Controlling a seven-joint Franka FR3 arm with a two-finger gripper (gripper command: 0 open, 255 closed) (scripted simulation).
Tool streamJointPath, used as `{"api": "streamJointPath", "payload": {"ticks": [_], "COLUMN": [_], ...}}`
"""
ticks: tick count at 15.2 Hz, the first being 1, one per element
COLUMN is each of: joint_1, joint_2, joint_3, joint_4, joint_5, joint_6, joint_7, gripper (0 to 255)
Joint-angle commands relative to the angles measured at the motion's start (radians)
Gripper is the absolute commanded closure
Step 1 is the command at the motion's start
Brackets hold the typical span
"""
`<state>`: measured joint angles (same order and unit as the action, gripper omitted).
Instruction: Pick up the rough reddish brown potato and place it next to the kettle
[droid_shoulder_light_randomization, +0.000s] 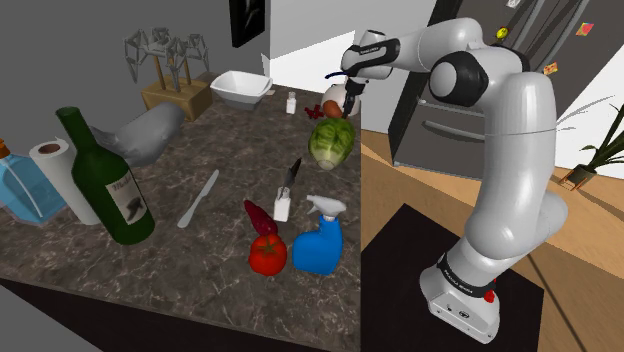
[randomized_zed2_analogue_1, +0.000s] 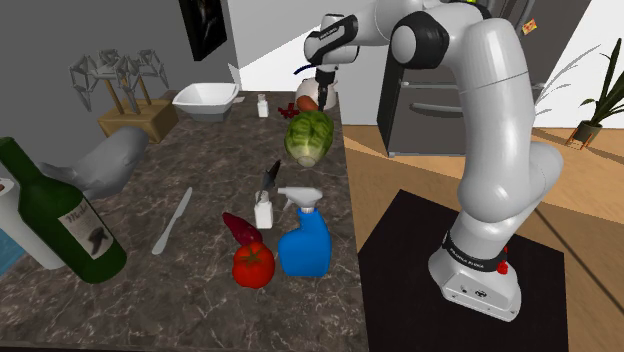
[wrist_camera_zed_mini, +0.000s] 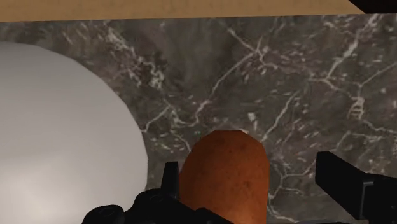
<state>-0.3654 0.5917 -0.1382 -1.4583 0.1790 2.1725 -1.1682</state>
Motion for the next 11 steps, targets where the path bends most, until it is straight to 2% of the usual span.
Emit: {"api": "streamJointPath", "payload": {"ticks": [1, 4, 11], "joint_1": [0.000, -0.001, -0.001], "joint_2": [-0.018, -0.064, -0.064], "joint_3": [-0.002, -0.008, -0.008], "joint_4": [0.003, 0.024, 0.024], "joint_5": [-0.003, -0.012, -0.012], "joint_6": [-0.022, -0.088, -0.088], "joint_7": [0.001, 0.006, 0.006], "gripper": [0, 0, 0]}}
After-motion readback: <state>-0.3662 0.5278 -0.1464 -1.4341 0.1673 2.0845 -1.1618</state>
